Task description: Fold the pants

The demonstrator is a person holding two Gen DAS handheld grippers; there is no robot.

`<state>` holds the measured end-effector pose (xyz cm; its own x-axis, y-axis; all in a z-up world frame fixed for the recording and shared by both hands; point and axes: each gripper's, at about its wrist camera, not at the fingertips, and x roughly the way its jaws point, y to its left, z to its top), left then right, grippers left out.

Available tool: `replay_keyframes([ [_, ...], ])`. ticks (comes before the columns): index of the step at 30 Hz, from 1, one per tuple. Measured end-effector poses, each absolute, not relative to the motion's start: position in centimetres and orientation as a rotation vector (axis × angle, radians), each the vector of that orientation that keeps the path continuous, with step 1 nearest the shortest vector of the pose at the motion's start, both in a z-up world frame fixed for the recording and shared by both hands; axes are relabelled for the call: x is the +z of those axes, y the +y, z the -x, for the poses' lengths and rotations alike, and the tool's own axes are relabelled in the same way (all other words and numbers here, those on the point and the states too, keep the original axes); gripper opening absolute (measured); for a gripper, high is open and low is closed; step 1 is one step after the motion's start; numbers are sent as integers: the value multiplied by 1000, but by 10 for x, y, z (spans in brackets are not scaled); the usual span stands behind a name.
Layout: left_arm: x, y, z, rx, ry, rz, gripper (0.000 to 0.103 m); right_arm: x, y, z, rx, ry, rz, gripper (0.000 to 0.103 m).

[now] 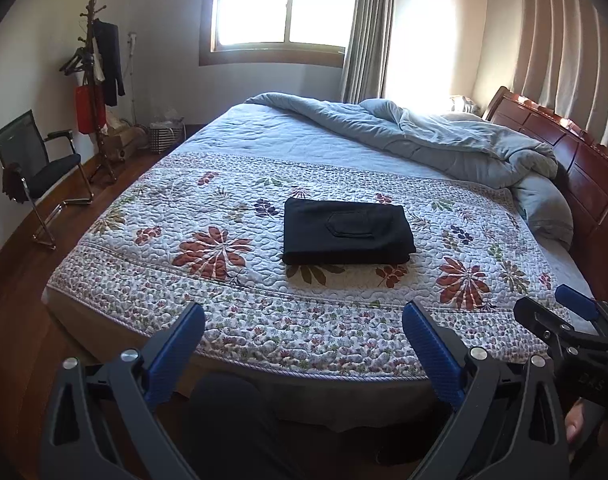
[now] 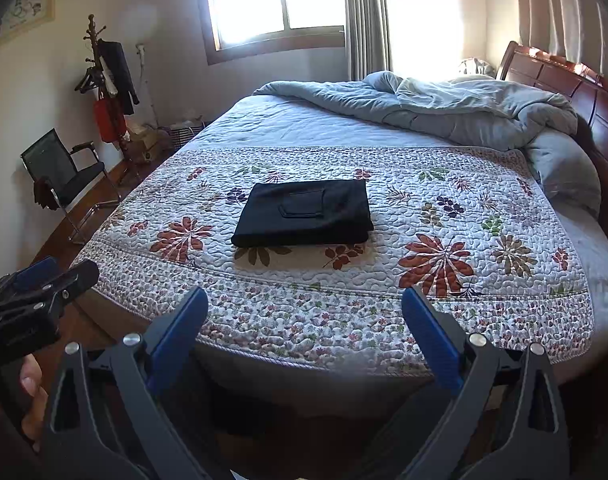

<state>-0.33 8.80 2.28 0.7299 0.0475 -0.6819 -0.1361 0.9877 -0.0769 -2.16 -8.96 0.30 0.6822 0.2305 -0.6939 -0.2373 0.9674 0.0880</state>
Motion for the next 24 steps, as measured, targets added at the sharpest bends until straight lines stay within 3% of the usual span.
replay_keyframes([
  [24, 20, 86, -10, 104, 749, 107, 99, -6, -90, 6, 268, 799, 6, 97],
])
